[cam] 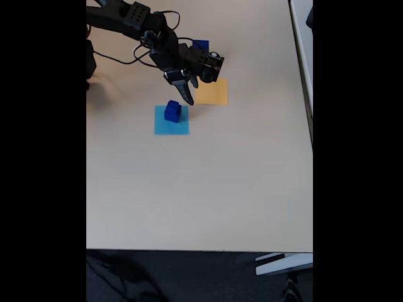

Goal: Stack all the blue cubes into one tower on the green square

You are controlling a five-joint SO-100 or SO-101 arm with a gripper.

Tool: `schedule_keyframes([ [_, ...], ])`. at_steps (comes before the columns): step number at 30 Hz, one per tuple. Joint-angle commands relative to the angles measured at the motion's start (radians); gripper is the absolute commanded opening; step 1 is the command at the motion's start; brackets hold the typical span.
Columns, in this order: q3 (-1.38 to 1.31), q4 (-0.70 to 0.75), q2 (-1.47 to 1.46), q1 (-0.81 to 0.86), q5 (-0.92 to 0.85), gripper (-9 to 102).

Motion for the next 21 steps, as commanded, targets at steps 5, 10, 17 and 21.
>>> schedule_keyframes([
  [5,0.020,-0.012,0.084,0.006,-0.017,24],
  [10,0.040,-0.009,0.094,-0.005,-0.018,24],
  [17,0.067,0.005,0.103,-0.012,-0.026,23],
  [21,0.071,0.029,0.114,-0.003,-0.041,22],
])
